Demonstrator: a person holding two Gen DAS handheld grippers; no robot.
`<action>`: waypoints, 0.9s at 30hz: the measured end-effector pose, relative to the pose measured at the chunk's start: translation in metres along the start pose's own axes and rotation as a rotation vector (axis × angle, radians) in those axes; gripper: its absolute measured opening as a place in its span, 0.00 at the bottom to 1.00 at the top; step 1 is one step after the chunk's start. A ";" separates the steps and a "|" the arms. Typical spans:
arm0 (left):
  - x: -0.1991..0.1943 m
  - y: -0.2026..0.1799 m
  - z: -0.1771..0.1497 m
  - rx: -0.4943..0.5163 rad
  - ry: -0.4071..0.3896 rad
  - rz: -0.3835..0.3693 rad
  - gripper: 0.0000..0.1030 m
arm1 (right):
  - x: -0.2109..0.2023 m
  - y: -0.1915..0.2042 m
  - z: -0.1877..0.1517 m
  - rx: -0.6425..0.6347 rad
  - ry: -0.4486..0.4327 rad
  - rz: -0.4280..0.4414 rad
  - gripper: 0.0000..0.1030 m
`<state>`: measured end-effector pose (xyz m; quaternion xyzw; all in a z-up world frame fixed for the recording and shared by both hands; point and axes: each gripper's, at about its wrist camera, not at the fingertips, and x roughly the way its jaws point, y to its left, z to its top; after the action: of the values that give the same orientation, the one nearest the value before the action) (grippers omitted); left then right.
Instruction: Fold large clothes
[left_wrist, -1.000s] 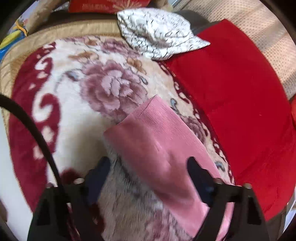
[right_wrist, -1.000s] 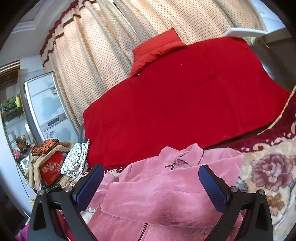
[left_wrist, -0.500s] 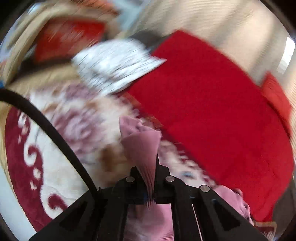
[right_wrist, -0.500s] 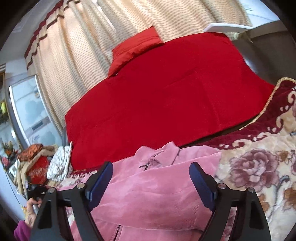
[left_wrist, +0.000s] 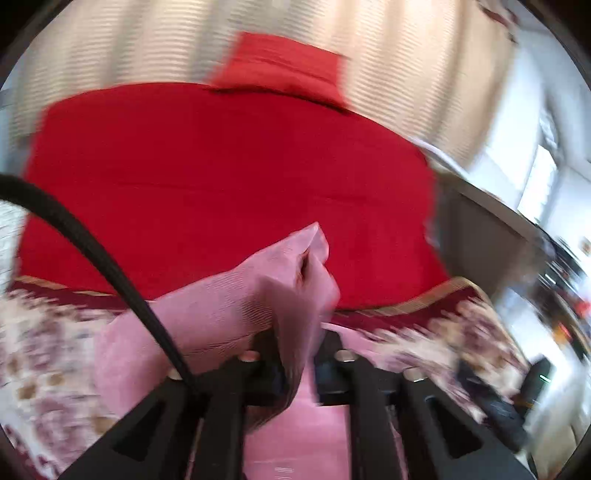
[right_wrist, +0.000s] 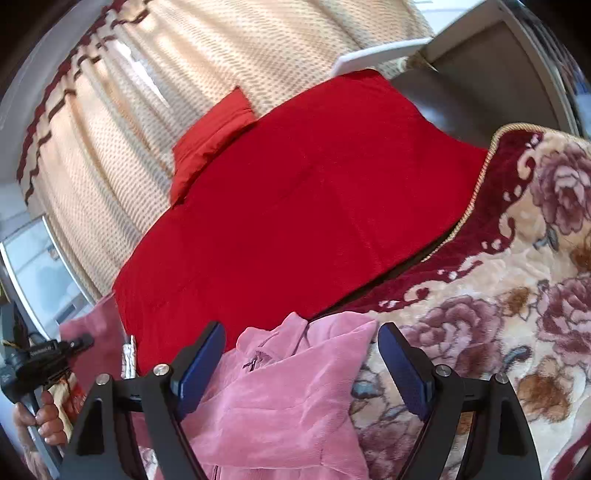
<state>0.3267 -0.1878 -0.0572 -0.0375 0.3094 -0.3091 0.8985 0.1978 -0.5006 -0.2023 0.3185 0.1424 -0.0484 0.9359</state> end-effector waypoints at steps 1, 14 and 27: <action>0.006 -0.017 0.000 0.027 0.031 -0.059 0.50 | 0.000 -0.005 0.002 0.022 0.006 0.000 0.84; -0.002 0.084 -0.036 -0.063 -0.015 0.330 0.77 | 0.044 -0.003 -0.009 0.096 0.225 0.091 0.84; 0.086 0.183 -0.136 -0.018 0.402 0.562 0.77 | 0.128 0.077 -0.094 -0.242 0.528 -0.026 0.58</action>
<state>0.3983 -0.0730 -0.2596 0.1027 0.4813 -0.0481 0.8692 0.3117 -0.3818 -0.2666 0.2040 0.3898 0.0413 0.8971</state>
